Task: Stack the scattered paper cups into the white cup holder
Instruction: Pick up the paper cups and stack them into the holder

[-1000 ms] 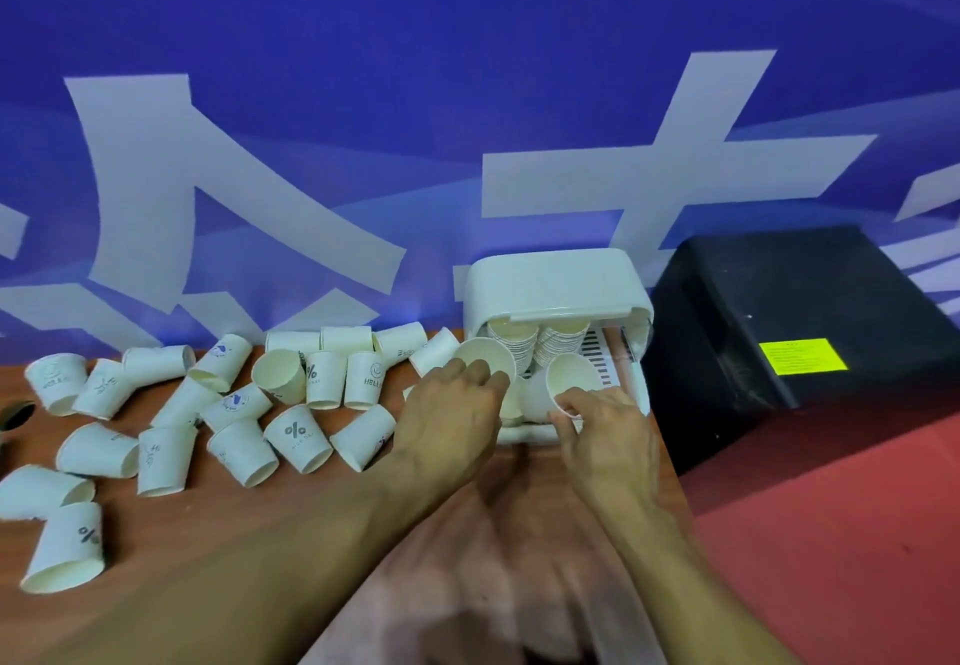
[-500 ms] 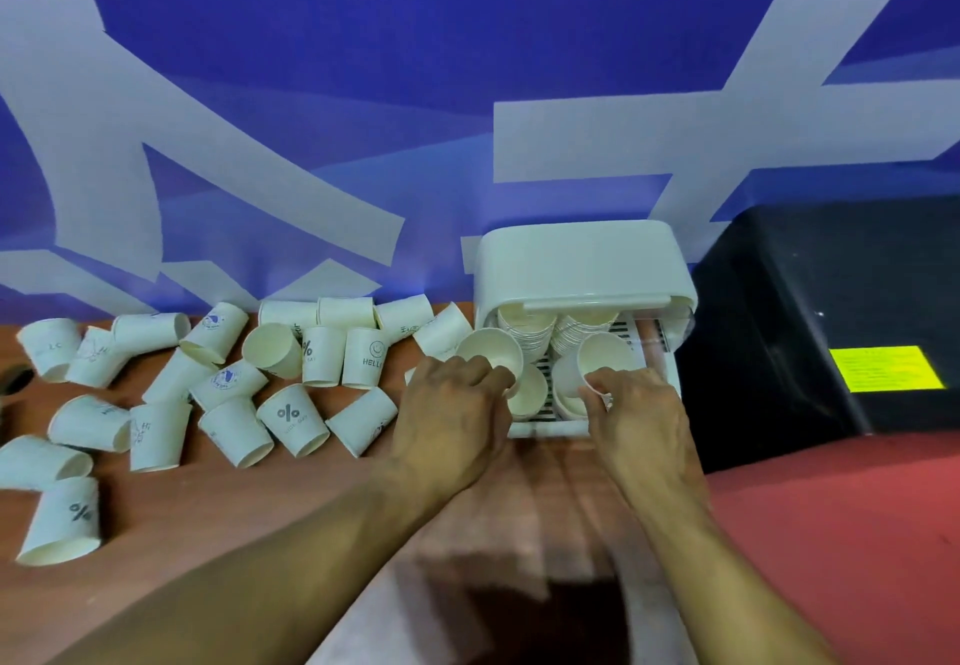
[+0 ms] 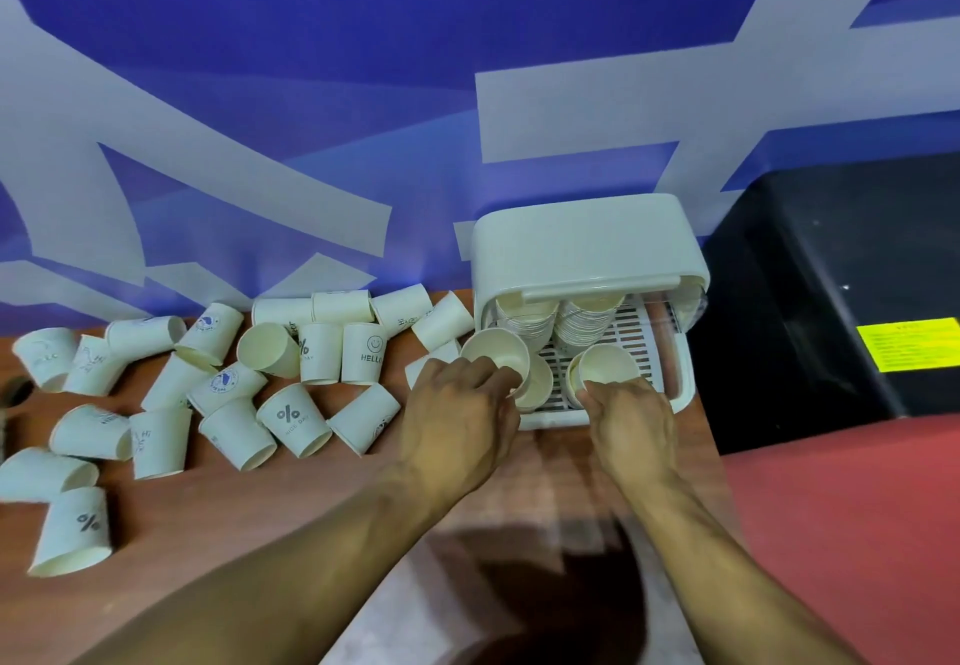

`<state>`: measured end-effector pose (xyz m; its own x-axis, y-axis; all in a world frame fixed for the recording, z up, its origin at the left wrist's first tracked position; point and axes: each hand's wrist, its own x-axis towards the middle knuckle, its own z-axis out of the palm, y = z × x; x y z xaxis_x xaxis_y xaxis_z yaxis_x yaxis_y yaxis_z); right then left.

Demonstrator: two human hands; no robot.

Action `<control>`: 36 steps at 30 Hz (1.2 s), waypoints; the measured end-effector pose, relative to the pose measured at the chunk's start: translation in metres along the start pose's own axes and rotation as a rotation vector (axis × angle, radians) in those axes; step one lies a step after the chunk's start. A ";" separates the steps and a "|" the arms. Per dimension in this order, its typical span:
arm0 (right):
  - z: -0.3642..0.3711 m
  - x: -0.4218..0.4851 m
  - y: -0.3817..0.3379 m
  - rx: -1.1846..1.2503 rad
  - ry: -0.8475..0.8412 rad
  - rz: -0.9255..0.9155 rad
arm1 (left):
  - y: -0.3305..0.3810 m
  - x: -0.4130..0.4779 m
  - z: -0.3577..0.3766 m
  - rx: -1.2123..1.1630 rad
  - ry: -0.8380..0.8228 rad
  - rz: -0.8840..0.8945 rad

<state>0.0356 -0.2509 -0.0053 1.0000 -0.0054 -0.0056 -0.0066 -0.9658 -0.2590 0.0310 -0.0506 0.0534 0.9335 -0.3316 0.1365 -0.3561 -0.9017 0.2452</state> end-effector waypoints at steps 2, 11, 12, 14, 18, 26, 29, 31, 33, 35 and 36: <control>0.009 0.002 0.002 -0.006 -0.032 0.009 | 0.000 -0.001 0.003 -0.001 -0.007 -0.013; 0.018 0.010 -0.005 0.091 -0.212 0.125 | 0.003 0.002 0.013 0.025 -0.056 -0.021; 0.018 0.011 -0.006 0.106 -0.220 0.145 | 0.003 0.004 0.015 0.024 -0.056 -0.019; 0.016 0.014 -0.007 0.137 -0.244 0.176 | 0.006 0.008 0.019 0.017 -0.049 -0.010; 0.013 0.017 -0.008 0.152 -0.249 0.173 | 0.009 0.014 0.031 0.030 -0.067 0.014; 0.018 0.016 -0.006 0.174 -0.243 0.163 | -0.005 0.013 0.047 0.068 -0.207 0.037; 0.016 0.018 -0.007 0.187 -0.251 0.170 | -0.006 0.019 0.054 0.090 -0.270 0.080; 0.014 0.018 -0.008 0.175 -0.261 0.158 | -0.007 0.026 0.057 0.119 -0.299 0.112; 0.012 0.019 -0.008 0.173 -0.274 0.156 | -0.007 0.033 0.061 0.158 -0.335 0.140; 0.011 0.020 -0.007 0.174 -0.284 0.163 | -0.004 0.038 0.062 0.191 -0.371 0.153; 0.012 0.021 -0.007 0.175 -0.288 0.170 | -0.002 0.039 0.064 0.201 -0.379 0.150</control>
<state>0.0568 -0.2414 -0.0152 0.9425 -0.0649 -0.3279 -0.1983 -0.8982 -0.3923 0.0710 -0.0791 -0.0029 0.8349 -0.5071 -0.2141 -0.5084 -0.8595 0.0531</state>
